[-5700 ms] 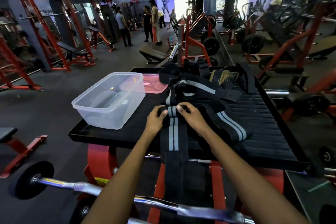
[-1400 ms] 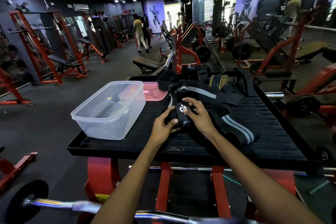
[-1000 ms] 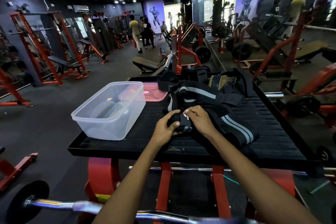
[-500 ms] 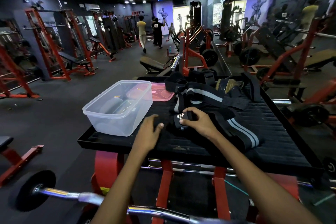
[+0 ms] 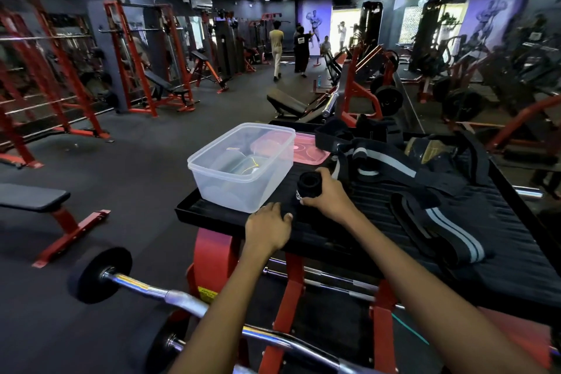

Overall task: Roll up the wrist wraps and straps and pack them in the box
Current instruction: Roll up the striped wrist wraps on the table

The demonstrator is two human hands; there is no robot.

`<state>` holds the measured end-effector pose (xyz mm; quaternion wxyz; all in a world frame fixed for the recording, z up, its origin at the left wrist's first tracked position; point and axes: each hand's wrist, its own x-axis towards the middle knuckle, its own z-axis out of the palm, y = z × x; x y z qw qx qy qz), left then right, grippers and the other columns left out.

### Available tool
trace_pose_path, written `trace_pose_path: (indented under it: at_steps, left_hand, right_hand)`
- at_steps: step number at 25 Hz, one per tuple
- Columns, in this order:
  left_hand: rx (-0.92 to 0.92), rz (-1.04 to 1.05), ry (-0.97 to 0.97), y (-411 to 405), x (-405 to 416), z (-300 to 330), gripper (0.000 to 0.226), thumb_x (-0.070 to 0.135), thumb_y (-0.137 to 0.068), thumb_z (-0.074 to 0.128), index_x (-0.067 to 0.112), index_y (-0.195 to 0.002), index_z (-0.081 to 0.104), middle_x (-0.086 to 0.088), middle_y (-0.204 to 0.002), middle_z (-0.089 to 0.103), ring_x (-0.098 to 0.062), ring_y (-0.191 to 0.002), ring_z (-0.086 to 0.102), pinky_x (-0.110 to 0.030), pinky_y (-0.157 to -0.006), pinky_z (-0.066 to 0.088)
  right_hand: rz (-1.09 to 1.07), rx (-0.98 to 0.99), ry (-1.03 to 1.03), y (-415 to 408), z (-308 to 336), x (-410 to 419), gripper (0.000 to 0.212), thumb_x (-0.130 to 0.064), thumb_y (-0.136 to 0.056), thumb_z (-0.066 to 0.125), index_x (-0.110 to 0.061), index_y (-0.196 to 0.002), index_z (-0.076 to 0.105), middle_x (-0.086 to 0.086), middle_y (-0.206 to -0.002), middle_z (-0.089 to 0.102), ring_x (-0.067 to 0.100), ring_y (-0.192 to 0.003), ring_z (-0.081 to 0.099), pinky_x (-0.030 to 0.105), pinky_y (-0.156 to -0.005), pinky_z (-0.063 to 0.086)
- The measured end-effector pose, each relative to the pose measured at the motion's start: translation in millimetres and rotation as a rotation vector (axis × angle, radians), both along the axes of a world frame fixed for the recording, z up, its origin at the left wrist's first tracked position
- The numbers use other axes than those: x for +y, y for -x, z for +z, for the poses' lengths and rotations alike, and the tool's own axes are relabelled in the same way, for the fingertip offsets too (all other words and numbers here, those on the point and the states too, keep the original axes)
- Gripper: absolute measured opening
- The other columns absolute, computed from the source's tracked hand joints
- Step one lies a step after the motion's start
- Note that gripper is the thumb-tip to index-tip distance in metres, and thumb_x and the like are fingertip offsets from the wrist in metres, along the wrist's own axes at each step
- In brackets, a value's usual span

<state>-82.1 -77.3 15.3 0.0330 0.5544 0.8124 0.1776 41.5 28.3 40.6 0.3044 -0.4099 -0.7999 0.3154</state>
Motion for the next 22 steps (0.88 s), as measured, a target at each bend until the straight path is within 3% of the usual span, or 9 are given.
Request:
trace_pose_path:
  at_steps: [3,8,13,18,22]
  left_hand:
    - [0.02,0.037,0.029,0,2,1,0.04,0.036,-0.095,0.038,0.007,-0.118,0.051,-0.012,-0.128,0.054,-0.029,-0.122,0.048,-0.038,-0.1,0.036]
    - [0.034,0.032,0.088,0,1,2,0.047,0.038,-0.096,0.034,0.006,-0.126,0.049,-0.014,-0.14,0.045,-0.028,-0.131,0.042,-0.038,-0.105,0.032]
    - [0.061,0.028,0.089,0,3,0,0.046,0.039,-0.097,0.033,0.006,-0.123,0.052,-0.013,-0.136,0.047,-0.029,-0.127,0.045,-0.039,-0.102,0.035]
    - [0.044,0.04,0.071,2,5,-1,0.047,0.042,-0.095,0.034,0.007,-0.12,0.054,-0.011,-0.131,0.049,-0.029,-0.125,0.046,-0.039,-0.1,0.036]
    - [0.012,0.052,0.01,0,1,0,0.041,0.04,-0.094,0.039,0.008,-0.113,0.057,-0.011,-0.125,0.055,-0.03,-0.119,0.051,-0.038,-0.096,0.039]
  right_hand:
    - [0.005,0.051,0.021,17,4,1,0.072,-0.013,-0.067,0.083,-0.002,-0.124,0.041,0.011,-0.116,0.057,0.023,-0.106,0.055,0.019,-0.081,0.037]
    - [0.012,0.022,0.122,14,-4,13,0.067,-0.011,-0.066,0.084,-0.002,-0.123,0.049,0.015,-0.124,0.06,0.025,-0.113,0.057,0.024,-0.087,0.04]
    - [-0.021,0.116,0.148,10,-14,8,0.059,-0.014,-0.068,0.083,-0.003,-0.117,0.053,0.013,-0.116,0.064,0.014,-0.097,0.055,0.018,-0.076,0.037]
    - [-0.022,0.119,0.172,12,-20,4,0.059,-0.018,-0.07,0.082,-0.005,-0.119,0.05,0.013,-0.117,0.062,0.022,-0.105,0.058,0.025,-0.084,0.041]
    - [0.025,0.1,0.189,0,-11,-1,0.072,-0.007,-0.069,0.081,-0.002,-0.129,0.042,0.012,-0.124,0.057,0.023,-0.114,0.056,0.025,-0.093,0.042]
